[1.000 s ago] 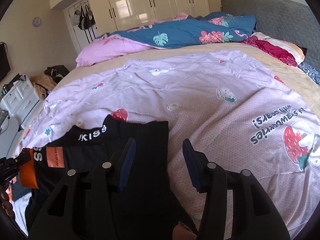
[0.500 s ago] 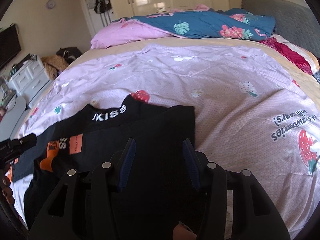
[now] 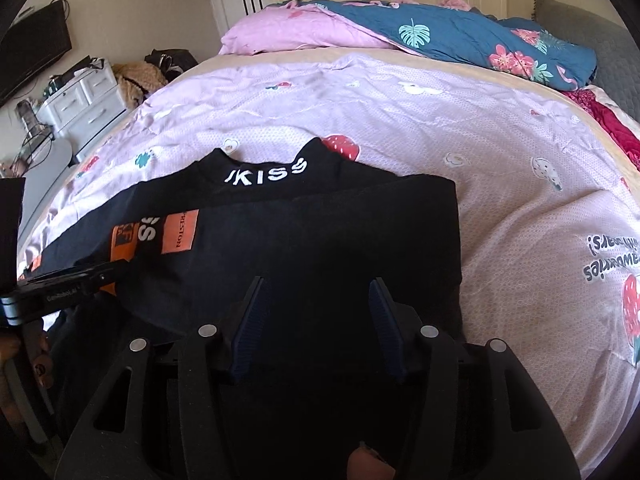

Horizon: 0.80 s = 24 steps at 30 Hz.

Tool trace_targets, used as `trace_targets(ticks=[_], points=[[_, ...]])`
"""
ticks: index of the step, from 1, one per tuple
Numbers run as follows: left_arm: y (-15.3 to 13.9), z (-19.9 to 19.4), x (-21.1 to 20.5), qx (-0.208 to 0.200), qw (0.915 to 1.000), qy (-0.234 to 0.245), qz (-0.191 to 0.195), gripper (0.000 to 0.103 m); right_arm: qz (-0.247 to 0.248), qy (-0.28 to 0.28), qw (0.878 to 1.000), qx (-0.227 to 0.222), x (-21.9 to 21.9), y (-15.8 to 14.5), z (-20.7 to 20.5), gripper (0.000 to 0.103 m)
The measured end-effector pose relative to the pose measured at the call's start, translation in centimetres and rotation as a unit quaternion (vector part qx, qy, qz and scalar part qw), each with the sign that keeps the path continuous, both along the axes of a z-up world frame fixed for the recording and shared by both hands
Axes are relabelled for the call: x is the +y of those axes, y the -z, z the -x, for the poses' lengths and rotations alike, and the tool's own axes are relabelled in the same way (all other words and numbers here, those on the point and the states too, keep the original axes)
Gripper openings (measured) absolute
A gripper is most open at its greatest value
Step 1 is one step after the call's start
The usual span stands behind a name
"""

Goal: Fold small clothes
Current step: 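Lower the cuff onto the shirt body and open the right tool, then move the left tool to the other orange-cuffed sleeve end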

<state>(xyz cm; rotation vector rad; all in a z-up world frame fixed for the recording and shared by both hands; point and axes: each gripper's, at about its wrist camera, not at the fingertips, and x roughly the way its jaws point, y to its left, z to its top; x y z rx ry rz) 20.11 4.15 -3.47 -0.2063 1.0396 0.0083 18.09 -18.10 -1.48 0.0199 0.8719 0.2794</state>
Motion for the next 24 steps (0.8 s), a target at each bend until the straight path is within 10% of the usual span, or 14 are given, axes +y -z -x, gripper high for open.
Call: trace_targets(ticks=[10, 24], points=[[0.6, 0.7, 0.0, -0.002, 1.0, 0.002, -0.007, 0.045, 0.021, 0.033, 0.997, 0.066, -0.9, 2.6, -1.1, 0.061], [-2.7, 2.6, 1.4, -0.043, 0.9985, -0.021, 0.025, 0.064, -0.012, -0.001, 1.0, 0.011, 0.1, -0.4, 0.5, 0.077]])
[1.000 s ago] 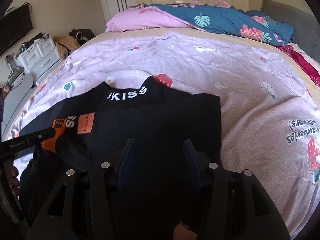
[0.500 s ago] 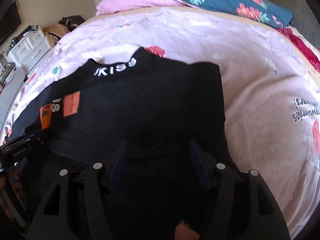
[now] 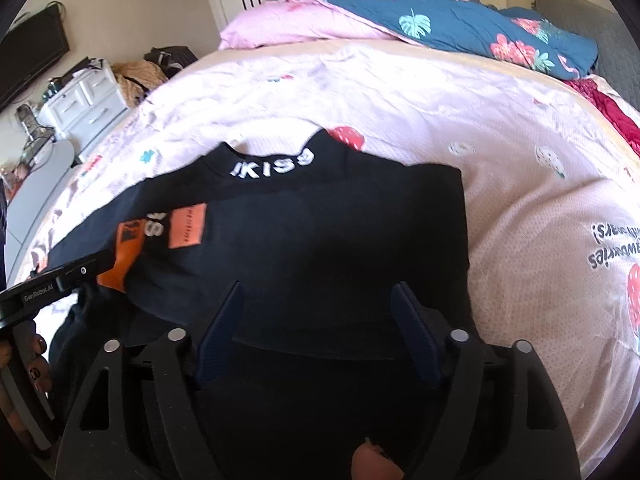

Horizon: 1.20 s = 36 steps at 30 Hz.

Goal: Fold small clothes
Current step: 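Move the left tool to the other orange-cuffed sleeve end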

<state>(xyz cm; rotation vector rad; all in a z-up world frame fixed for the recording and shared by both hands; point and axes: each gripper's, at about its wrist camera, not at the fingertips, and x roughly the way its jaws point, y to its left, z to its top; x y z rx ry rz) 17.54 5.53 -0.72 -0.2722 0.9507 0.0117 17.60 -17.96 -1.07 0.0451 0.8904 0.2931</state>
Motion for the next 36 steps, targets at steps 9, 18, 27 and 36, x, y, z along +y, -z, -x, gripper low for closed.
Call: trace_targets(ticks=[9, 18, 27, 36], points=[[-1.4, 1.9, 1.5, -0.02, 0.9991, -0.036, -0.008, 0.092, -0.024, -0.003, 0.998, -0.057, 0.9, -2.6, 1.4, 0.097], [-2.0, 3.5, 3.8, -0.022, 0.9958, -0.088, -0.008, 0.094, -0.022, -0.027, 0.996, -0.088, 3.6, -3.4, 2.5, 0.098], [-3.3, 6.0, 7.9, -0.052, 0.9846, -0.167, 0.007, 0.094, -0.028, -0.058, 0.993, -0.103, 7.1, -3.7, 4.2, 0.098], [-4.3, 7.8, 12.4, -0.077, 0.964, -0.254, 0.025, 0.094, -0.041, -0.08, 0.988, -0.129, 9.1, -4.9, 5.8, 0.098]])
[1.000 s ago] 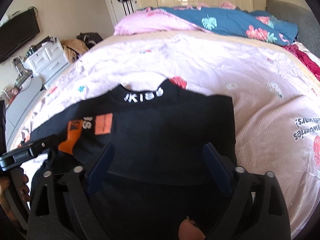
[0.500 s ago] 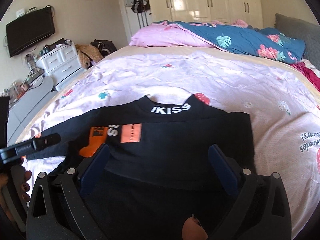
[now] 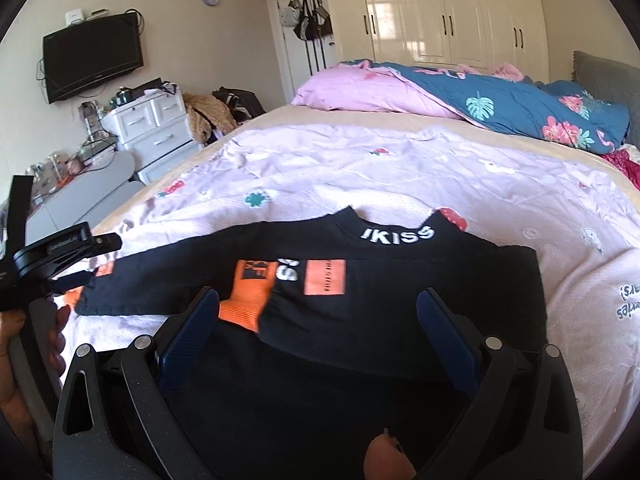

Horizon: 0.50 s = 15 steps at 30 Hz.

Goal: Fold small clothes
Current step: 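Move the left tool to the other orange-cuffed sleeve end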

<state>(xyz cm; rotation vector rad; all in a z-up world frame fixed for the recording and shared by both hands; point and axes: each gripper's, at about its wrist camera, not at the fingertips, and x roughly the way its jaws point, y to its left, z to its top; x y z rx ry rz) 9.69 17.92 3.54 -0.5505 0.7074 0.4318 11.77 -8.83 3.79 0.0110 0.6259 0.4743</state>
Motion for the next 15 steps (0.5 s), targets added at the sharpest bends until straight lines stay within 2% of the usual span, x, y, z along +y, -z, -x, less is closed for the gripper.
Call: trace_targets(ticks=[5, 8, 11, 15], points=[[0.0, 0.8, 2.1, 0.002, 0.999, -0.045, 0.004, 0.094, 0.002, -0.024, 1.0, -0.001, 2.0, -0.4, 0.4, 0.098], [0.0, 1.0, 2.8, 0.005, 0.9985, -0.054, 0.004, 0.094, 0.019, -0.031, 0.999, -0.003, 3.6, -0.4, 0.6, 0.098], [0.0, 1.5, 3.7, -0.002, 0.9981, -0.056, 0.026, 0.094, 0.025, -0.039, 0.999, 0.003, 4.9, -0.1, 0.8, 0.098], [-0.3, 2.1, 4.6, -0.004, 0.9975, -0.067, 0.023, 0.094, 0.038, -0.049, 0.998, 0.006, 6.6, -0.1, 1.0, 0.098]])
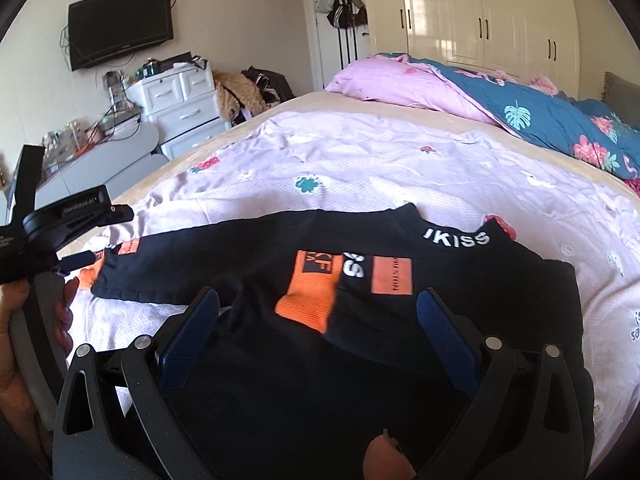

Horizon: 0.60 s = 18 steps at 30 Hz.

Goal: Fold small clothes
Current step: 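Move the left tool to the other orange-cuffed sleeve end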

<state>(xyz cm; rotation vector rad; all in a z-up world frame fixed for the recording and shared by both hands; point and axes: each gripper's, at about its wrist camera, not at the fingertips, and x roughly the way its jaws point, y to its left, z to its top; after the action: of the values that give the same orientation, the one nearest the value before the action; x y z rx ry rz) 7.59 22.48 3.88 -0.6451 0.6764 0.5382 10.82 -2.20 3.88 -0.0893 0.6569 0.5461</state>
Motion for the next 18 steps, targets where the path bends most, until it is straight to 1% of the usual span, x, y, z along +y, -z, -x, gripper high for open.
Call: trace_targets(ticks=[3, 8, 13, 15, 18], points=[[-0.1, 0.6, 0.9, -0.001, 0.9999, -0.016, 0.002, 0.094, 0.004, -0.008, 1.0, -0.002, 1.1, -0.4, 0.2, 0.098], [-0.2, 1.2, 1.9, 0.009, 0.9994, -0.034, -0.008, 0.094, 0.006, -0.013, 1.0, -0.006, 2.3, -1.2, 0.3, 0.099], [0.4, 2.2, 3.3, 0.016, 0.9971, -0.074, 0.004, 0.094, -0.002, -0.015, 1.0, -0.005, 3.3, -2.1, 0.1, 0.098], [0.4, 2.8, 3.9, 0.015, 0.9958, -0.091, 0.003, 0.094, -0.006, -0.018, 1.0, -0.002, 3.9, -2.4, 0.1, 0.098], [0.8, 3.2, 5.0, 0.018, 0.9942, -0.106, 0.011, 0.094, -0.01, -0.026, 1.0, 0.0, 4.7, -2.8, 0.0, 0.098]])
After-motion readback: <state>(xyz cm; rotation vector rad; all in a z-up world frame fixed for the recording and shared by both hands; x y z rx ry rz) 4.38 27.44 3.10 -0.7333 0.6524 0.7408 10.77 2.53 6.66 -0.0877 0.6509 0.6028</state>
